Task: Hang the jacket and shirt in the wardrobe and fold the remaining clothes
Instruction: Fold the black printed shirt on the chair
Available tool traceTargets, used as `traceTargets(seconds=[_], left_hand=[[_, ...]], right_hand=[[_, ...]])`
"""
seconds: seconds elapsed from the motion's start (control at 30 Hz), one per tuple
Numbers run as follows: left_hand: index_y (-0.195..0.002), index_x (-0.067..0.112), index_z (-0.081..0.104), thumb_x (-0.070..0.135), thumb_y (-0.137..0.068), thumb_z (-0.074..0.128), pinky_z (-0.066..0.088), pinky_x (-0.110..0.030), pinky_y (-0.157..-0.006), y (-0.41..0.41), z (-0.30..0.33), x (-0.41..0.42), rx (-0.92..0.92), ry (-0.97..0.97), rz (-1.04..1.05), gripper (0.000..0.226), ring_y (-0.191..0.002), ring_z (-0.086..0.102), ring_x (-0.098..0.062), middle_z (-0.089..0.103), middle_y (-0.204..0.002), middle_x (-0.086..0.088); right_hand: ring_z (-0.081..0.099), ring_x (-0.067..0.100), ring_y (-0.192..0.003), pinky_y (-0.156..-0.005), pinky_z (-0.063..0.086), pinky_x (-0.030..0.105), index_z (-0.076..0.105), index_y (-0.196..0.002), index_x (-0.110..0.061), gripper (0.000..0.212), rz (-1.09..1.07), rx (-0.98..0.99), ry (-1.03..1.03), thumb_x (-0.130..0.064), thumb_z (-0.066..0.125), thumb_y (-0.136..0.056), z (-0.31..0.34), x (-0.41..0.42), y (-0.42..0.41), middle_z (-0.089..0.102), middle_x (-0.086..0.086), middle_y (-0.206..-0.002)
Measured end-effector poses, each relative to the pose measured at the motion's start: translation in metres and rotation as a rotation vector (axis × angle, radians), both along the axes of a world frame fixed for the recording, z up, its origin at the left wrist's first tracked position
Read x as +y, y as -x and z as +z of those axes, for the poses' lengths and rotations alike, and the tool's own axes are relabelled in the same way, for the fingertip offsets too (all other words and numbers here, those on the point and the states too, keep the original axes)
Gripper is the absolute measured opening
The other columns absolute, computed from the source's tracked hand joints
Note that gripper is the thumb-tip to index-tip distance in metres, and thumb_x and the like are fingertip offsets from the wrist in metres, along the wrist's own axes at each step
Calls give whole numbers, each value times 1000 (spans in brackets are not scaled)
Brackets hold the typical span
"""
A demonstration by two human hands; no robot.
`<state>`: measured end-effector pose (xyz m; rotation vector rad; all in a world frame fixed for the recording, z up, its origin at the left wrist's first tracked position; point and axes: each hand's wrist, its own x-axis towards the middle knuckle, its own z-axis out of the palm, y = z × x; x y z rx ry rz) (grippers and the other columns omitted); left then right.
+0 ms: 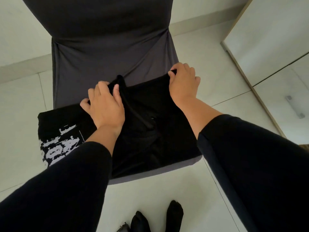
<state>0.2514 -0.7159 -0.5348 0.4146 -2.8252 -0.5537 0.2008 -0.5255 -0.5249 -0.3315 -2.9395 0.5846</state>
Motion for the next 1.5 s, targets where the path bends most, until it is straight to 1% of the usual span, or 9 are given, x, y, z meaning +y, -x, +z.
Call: traceTargets(seconds=[0.27,0.43,0.6,0.73,0.9,1.1,1.2,1.37,1.5], left_hand=[[-138,17,37,54,-92,37,18,-50,-107,-8,-1,1,-96,69,-135,59,-131,31,-28,36,-140,-8],[-126,23,42,62,-76,53,24,-48,-102,-46,16,31,-119,190,-358,64,-118,36,-29,37,-130,-6],[-130,27,39,78,-71,43,29,-48,-102,-73,18,42,-245,301,-395,78,-119,40,-27,39,-131,-3],[-130,30,47,51,-88,48,38,-42,-95,-70,25,40,-287,237,-371,47,-121,41,-23,45,-131,1],[-115,16,60,17,-91,55,46,-30,-70,-53,40,47,-324,100,-405,24,-95,56,-22,56,-111,-4],[-106,15,63,13,-89,56,45,-24,-74,-76,55,35,-90,-49,-513,17,-91,57,-15,58,-106,0],[-112,19,61,17,-93,52,49,-27,-80,-90,48,35,-180,-28,-650,21,-98,56,-15,57,-109,2],[-129,22,50,11,-95,44,41,-36,-92,-102,41,28,-94,-115,-445,36,-113,48,-18,53,-126,1],[-133,19,44,4,-89,45,38,-42,-97,-106,38,0,-152,5,-256,46,-122,41,-24,44,-134,-3]], right_hand=[[40,23,-114,-93,35,35,49,-125,-27,34,15,-7,-89,-33,54,-92,-3,-2,-36,44,5,-124],[46,22,-109,-91,37,35,59,-110,-24,29,194,-7,-119,-21,56,-82,5,13,-91,53,1,-114],[47,23,-114,-96,37,38,58,-122,-25,39,285,-78,-246,-25,57,-83,7,24,-114,56,0,-122],[47,21,-112,-96,33,36,60,-122,-28,30,274,-102,-346,-22,50,-95,17,23,-107,59,-3,-117],[45,22,-108,-96,29,37,65,-114,-25,28,263,-167,-407,-12,51,-93,34,25,-105,63,-2,-106],[47,25,-110,-100,28,42,65,-114,-22,30,168,18,-390,-10,58,-87,51,31,-124,62,2,-110],[46,24,-113,-103,27,42,62,-116,-25,31,189,-110,-402,-13,57,-88,44,36,-145,59,1,-112],[49,23,-107,-91,37,36,59,-118,-25,34,135,-130,-250,-11,56,-87,35,16,-157,57,1,-111],[62,15,-80,-72,53,31,59,-120,-20,27,237,-179,207,-18,45,-96,33,-27,-164,63,-2,-88]])
